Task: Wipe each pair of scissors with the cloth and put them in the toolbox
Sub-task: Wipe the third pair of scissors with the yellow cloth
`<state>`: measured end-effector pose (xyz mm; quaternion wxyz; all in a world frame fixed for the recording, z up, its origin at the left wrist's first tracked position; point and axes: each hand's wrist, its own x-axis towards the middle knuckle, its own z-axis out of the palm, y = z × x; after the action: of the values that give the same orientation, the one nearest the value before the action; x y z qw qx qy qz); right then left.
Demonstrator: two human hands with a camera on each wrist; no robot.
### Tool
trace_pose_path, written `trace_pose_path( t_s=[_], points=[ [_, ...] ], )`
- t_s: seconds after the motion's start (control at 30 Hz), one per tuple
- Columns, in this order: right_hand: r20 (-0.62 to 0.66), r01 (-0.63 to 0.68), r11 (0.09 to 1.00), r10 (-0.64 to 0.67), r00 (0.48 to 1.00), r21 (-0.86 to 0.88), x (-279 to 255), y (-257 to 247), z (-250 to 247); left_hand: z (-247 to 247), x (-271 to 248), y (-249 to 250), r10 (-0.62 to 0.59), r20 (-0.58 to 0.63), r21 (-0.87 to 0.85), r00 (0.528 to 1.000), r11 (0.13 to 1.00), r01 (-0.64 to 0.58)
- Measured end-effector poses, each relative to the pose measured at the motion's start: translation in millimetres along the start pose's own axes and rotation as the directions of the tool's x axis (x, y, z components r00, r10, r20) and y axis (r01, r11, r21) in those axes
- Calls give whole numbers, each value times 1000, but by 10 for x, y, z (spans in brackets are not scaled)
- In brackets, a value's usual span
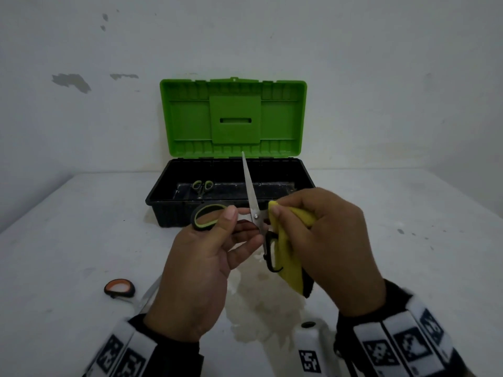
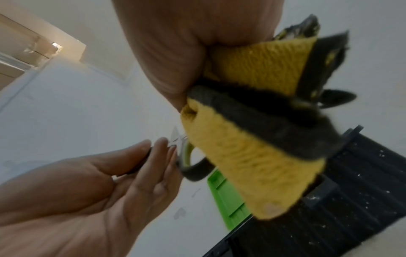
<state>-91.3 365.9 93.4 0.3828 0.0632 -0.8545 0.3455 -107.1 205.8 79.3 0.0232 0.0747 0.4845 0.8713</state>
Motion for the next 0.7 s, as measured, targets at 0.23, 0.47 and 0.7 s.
trace_pose_path(
  t_s=[0.23, 0.47, 0.7],
  points=[
    [67, -192, 979, 188, 980, 71, 125, 104, -25, 17, 62, -80, 63, 19, 68, 998, 996, -64],
    [90, -167, 985, 162, 983, 53, 96, 95, -4, 24, 39, -76, 156, 52, 158, 986, 974, -162],
    [95, -292, 956, 287, 953, 37, 136, 442, -176, 22, 8, -91, 138, 38, 153, 990, 978, -142]
  ],
)
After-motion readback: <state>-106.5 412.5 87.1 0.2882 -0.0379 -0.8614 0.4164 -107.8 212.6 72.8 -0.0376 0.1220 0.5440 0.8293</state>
